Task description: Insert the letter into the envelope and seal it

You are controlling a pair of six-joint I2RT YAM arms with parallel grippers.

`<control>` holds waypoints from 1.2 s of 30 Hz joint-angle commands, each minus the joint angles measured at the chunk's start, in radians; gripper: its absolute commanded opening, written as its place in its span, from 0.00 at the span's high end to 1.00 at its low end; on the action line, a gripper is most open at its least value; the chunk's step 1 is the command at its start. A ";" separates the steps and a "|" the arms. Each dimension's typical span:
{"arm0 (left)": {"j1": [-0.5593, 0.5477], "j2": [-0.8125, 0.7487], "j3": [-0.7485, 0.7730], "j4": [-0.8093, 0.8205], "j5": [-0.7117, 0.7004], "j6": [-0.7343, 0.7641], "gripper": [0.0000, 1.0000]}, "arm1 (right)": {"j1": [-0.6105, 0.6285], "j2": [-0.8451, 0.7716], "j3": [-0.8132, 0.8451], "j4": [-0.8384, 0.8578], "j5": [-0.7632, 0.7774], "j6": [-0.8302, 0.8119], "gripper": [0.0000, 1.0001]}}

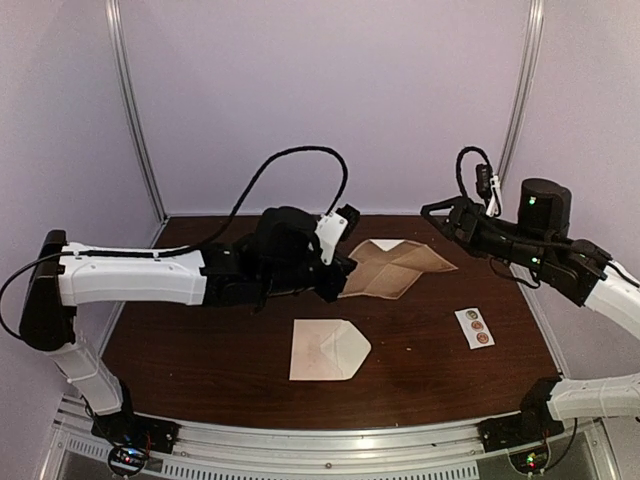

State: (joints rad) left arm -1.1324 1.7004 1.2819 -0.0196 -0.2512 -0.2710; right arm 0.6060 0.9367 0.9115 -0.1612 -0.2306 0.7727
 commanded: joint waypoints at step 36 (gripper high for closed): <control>0.162 -0.302 -0.032 -0.420 0.785 0.109 1.00 | 0.036 0.144 0.116 -0.345 -0.413 -0.571 0.03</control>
State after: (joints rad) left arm -0.9802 1.4208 1.2503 -0.4328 0.4995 -0.1883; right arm 0.6353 1.0599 1.0340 -0.4831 -0.5797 0.2295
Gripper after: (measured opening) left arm 0.002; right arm 0.980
